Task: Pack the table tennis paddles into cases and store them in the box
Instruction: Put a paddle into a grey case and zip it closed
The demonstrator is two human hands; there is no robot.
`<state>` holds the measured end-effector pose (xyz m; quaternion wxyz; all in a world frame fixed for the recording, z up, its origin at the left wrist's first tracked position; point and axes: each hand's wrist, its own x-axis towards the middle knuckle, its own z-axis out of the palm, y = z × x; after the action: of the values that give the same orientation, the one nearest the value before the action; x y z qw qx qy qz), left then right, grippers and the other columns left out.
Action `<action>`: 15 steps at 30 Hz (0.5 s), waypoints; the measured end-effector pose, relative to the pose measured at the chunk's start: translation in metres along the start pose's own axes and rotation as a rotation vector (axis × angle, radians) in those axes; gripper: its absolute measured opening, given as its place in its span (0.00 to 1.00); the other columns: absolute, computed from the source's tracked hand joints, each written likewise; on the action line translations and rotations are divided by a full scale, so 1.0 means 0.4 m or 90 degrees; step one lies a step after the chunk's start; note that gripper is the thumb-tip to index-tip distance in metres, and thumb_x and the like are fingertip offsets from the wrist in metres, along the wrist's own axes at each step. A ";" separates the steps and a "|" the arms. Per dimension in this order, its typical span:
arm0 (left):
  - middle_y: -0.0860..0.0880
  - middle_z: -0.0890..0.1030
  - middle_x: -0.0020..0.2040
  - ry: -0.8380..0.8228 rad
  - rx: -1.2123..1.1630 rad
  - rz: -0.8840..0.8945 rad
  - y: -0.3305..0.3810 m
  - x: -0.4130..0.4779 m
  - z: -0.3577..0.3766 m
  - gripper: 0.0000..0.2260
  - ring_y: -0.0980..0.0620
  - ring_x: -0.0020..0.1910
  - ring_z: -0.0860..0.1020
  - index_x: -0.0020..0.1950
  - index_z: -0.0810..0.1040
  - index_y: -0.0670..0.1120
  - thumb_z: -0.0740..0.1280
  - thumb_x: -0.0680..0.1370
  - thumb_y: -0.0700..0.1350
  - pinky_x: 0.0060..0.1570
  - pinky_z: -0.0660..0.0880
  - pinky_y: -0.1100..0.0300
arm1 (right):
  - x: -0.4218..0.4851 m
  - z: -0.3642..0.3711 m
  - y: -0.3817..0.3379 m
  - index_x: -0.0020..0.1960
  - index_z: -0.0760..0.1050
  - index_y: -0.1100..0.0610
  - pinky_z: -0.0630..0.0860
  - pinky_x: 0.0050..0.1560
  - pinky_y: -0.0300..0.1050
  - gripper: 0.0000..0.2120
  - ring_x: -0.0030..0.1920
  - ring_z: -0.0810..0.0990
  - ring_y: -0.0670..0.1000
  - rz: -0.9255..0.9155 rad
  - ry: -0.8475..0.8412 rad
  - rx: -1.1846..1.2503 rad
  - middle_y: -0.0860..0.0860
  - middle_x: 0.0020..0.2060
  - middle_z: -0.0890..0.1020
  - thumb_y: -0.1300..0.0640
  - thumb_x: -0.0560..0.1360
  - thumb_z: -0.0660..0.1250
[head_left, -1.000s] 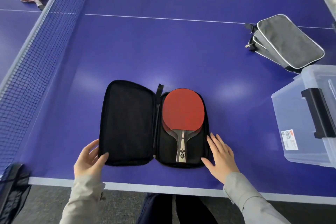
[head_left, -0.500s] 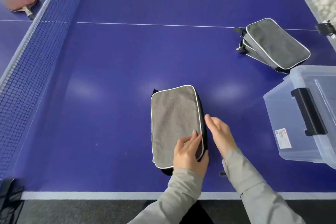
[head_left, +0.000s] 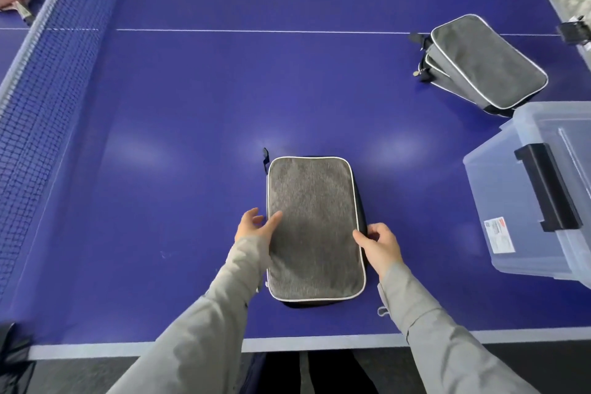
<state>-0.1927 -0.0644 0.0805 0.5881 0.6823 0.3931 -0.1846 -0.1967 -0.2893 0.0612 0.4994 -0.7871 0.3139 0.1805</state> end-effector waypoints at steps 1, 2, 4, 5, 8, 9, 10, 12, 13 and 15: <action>0.50 0.75 0.62 -0.010 0.000 -0.010 0.011 0.010 0.007 0.30 0.49 0.54 0.75 0.70 0.66 0.47 0.71 0.72 0.55 0.53 0.69 0.55 | 0.002 0.003 0.000 0.49 0.72 0.55 0.68 0.48 0.42 0.09 0.46 0.76 0.51 -0.002 0.003 0.012 0.46 0.40 0.76 0.58 0.72 0.71; 0.50 0.76 0.60 -0.015 0.005 -0.020 0.021 0.019 0.014 0.31 0.49 0.53 0.75 0.69 0.67 0.47 0.72 0.71 0.55 0.51 0.69 0.55 | 0.002 0.004 -0.001 0.51 0.71 0.54 0.70 0.50 0.43 0.11 0.48 0.76 0.51 -0.004 -0.003 0.023 0.47 0.43 0.77 0.59 0.73 0.70; 0.50 0.76 0.57 -0.014 0.023 -0.039 0.038 0.029 0.026 0.31 0.48 0.52 0.76 0.68 0.69 0.47 0.73 0.69 0.55 0.49 0.71 0.54 | 0.007 0.004 -0.005 0.56 0.70 0.52 0.72 0.54 0.46 0.14 0.50 0.77 0.52 -0.010 -0.035 0.030 0.50 0.48 0.78 0.61 0.74 0.69; 0.49 0.76 0.58 -0.012 0.031 -0.049 0.043 0.034 0.032 0.31 0.47 0.52 0.76 0.67 0.69 0.46 0.74 0.69 0.55 0.50 0.72 0.54 | 0.010 0.003 -0.006 0.58 0.70 0.51 0.73 0.56 0.48 0.14 0.51 0.78 0.53 -0.012 -0.051 0.025 0.51 0.50 0.79 0.61 0.74 0.68; 0.48 0.77 0.57 -0.029 0.040 -0.065 0.048 0.040 0.039 0.29 0.47 0.49 0.76 0.64 0.72 0.45 0.76 0.68 0.53 0.46 0.72 0.55 | 0.021 -0.003 -0.008 0.62 0.71 0.53 0.74 0.60 0.53 0.16 0.54 0.79 0.55 -0.007 -0.081 0.006 0.53 0.54 0.80 0.62 0.76 0.64; 0.48 0.78 0.56 -0.036 0.035 -0.064 0.047 0.041 0.041 0.28 0.48 0.47 0.77 0.63 0.73 0.44 0.76 0.67 0.52 0.45 0.72 0.56 | 0.025 -0.005 -0.008 0.63 0.70 0.54 0.74 0.60 0.53 0.16 0.54 0.79 0.55 -0.004 -0.085 0.004 0.54 0.55 0.80 0.62 0.76 0.64; 0.47 0.78 0.55 -0.042 0.029 -0.063 0.046 0.041 0.041 0.28 0.48 0.46 0.77 0.61 0.74 0.43 0.77 0.66 0.52 0.44 0.72 0.56 | 0.029 -0.008 -0.007 0.64 0.70 0.54 0.74 0.61 0.54 0.16 0.55 0.79 0.55 -0.002 -0.089 0.001 0.54 0.55 0.80 0.63 0.76 0.63; 0.48 0.78 0.53 -0.042 0.025 -0.060 0.041 0.038 0.044 0.27 0.49 0.45 0.77 0.59 0.73 0.44 0.77 0.66 0.52 0.43 0.72 0.57 | 0.034 -0.011 -0.007 0.64 0.70 0.54 0.74 0.61 0.55 0.17 0.55 0.79 0.56 0.002 -0.097 -0.010 0.54 0.56 0.79 0.62 0.77 0.62; 0.49 0.77 0.52 -0.039 0.022 -0.055 0.039 0.036 0.046 0.27 0.51 0.44 0.77 0.58 0.72 0.45 0.77 0.65 0.52 0.41 0.72 0.58 | 0.036 -0.012 -0.007 0.64 0.70 0.53 0.74 0.61 0.55 0.16 0.56 0.78 0.56 0.004 -0.100 -0.012 0.54 0.57 0.79 0.62 0.77 0.61; 0.50 0.77 0.50 -0.040 0.003 -0.040 0.038 0.032 0.053 0.27 0.51 0.43 0.77 0.57 0.71 0.46 0.78 0.64 0.52 0.38 0.73 0.59 | 0.037 -0.013 -0.006 0.64 0.70 0.53 0.73 0.62 0.55 0.16 0.57 0.77 0.56 0.001 -0.099 -0.016 0.54 0.57 0.79 0.63 0.78 0.60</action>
<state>-0.1687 -0.0803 0.0762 0.5924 0.6651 0.3953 -0.2249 -0.1842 -0.2979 0.0561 0.5119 -0.7768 0.2726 0.2454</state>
